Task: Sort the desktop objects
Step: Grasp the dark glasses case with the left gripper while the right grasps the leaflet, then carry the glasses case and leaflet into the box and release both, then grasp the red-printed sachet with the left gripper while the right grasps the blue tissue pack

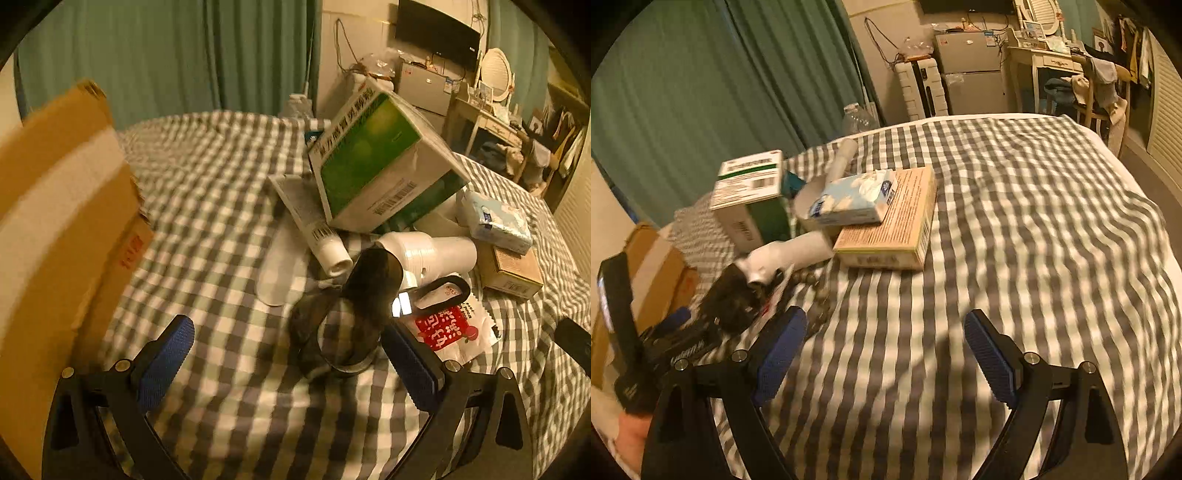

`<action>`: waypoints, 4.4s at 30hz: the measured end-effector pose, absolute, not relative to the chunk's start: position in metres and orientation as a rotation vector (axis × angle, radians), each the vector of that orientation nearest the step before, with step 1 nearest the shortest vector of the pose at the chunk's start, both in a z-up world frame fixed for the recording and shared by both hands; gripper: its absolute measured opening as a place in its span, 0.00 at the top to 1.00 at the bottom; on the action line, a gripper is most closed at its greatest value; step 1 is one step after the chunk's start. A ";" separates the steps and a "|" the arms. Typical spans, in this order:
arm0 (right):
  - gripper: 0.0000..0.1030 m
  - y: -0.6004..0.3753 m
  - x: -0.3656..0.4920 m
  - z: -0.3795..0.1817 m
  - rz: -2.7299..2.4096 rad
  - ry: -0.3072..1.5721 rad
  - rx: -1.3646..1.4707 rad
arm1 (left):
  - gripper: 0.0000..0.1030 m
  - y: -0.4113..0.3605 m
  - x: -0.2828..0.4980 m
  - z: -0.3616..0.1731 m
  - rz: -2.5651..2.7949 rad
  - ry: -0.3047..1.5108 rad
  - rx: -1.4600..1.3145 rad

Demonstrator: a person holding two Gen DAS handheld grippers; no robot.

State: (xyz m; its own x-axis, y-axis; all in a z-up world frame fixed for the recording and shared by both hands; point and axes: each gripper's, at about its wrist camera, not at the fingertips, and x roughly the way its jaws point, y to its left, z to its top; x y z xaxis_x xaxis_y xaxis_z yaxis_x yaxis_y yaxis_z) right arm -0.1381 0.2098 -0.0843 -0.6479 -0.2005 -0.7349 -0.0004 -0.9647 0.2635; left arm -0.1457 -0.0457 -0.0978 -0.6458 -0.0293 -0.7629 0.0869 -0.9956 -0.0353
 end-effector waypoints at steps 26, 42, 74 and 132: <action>0.22 0.215 -0.120 -0.105 -2.712 -0.268 1.488 | 0.43 -0.052 -0.139 -0.079 -2.842 0.351 1.327; 0.59 0.205 0.004 -0.069 -2.645 -0.397 1.582 | 0.43 -0.018 -0.047 -0.042 -2.820 0.402 1.420; 0.26 0.232 -0.033 -0.095 -2.498 -0.028 1.555 | 0.43 -0.013 -0.077 -0.082 -2.711 0.339 1.521; 0.10 0.205 -0.093 -0.073 -2.749 -0.305 1.253 | 0.00 0.004 -0.129 -0.079 -2.920 0.121 1.275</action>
State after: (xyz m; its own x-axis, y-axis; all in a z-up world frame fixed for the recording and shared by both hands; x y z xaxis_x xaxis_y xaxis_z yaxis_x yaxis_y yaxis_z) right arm -0.0927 0.2053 -0.0727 -0.6550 -0.1780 -0.7344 0.0126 -0.9743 0.2250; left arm -0.1285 0.0035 -0.0787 -0.6795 0.0733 -0.7300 -0.0127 -0.9960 -0.0882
